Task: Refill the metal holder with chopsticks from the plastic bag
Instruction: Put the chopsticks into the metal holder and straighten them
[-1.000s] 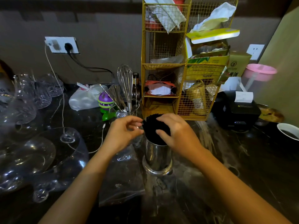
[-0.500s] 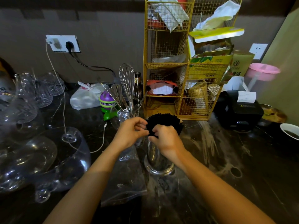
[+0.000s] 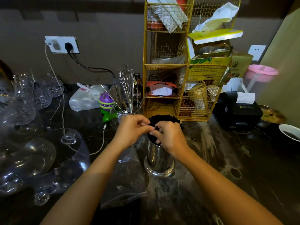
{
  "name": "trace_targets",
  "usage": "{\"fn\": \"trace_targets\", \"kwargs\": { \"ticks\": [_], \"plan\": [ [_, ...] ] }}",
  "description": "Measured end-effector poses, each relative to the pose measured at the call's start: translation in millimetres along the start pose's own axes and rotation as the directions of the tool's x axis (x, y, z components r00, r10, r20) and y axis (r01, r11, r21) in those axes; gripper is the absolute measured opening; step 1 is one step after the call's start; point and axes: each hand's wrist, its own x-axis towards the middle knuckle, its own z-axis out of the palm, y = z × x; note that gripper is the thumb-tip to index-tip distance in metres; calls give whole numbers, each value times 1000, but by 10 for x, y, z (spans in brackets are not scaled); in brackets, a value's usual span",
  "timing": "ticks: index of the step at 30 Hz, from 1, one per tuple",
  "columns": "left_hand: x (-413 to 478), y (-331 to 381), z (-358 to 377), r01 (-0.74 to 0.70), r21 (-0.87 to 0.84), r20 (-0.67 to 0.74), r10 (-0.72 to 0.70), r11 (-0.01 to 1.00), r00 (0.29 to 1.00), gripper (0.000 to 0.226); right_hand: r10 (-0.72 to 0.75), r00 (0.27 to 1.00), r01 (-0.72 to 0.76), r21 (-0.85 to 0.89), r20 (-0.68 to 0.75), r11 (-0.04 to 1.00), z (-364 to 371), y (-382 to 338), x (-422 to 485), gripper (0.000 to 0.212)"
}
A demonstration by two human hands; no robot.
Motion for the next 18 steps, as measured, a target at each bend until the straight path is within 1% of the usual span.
{"fn": "trace_targets", "kwargs": {
  "ticks": [3,5,8,11,14,18],
  "plan": [
    [0,125,-30,-66,40,-40,67,997,997,12,20,1000,-20,27,3,999,-92,-44,14,15],
    [1,212,-54,-107,49,-41,109,993,993,14,30,1000,-29,45,-6,999,-161,-76,22,17],
    [16,350,-93,-142,77,-19,144,987,989,14,46,999,-45,73,-11,996,-266,-130,37,20],
    [60,469,-119,-156,83,-9,157,984,988,12,38,999,-37,121,-13,992,-344,-162,55,10],
    [93,562,-136,-197,114,22,195,974,980,13,24,999,-19,142,-33,990,-413,-165,64,13],
    [130,687,-162,-225,156,73,216,962,974,13,-3,999,13,181,-52,983,-518,-175,65,10]
  ]
}}
